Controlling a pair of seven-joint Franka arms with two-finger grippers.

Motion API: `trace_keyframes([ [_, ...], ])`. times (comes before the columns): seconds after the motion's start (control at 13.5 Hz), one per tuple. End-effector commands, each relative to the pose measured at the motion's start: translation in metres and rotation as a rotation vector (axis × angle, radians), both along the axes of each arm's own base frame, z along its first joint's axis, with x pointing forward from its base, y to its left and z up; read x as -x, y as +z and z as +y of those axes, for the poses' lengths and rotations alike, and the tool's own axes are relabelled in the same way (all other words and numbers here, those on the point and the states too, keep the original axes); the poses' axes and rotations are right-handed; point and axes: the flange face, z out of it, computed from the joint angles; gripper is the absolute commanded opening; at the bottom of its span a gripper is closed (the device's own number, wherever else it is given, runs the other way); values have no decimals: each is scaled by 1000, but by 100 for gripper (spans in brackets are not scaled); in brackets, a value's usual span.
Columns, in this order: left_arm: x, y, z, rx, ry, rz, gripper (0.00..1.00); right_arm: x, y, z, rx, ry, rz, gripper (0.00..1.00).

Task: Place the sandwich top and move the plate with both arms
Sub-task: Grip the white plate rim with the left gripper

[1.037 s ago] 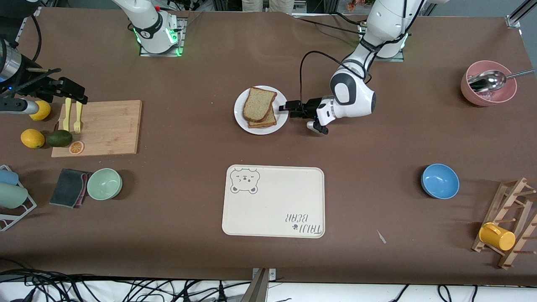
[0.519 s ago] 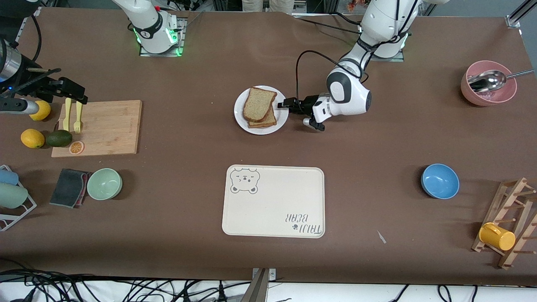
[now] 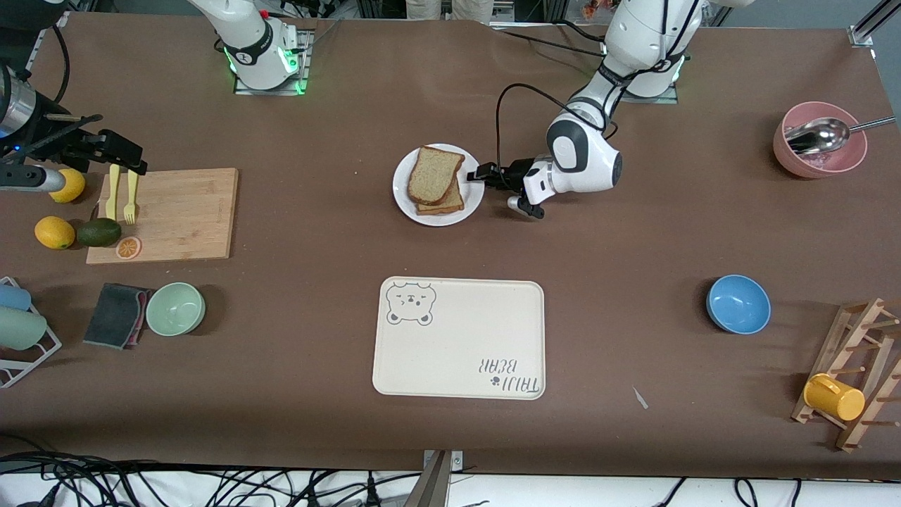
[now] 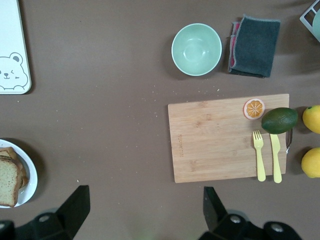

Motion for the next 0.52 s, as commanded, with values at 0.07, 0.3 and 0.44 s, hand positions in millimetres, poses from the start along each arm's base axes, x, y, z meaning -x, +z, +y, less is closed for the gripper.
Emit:
trace_keyframes([
  [0.07, 5, 0, -1, 15, 9, -17, 31, 2, 4, 1, -9, 6, -3, 100],
  [0.3, 5, 0, -1, 16, 11, -14, 22, 2, 4, 1, -9, 4, -3, 100],
  [0.44, 5, -1, -1, 15, 11, -12, 17, 2, 4, 1, -9, 4, -3, 100],
])
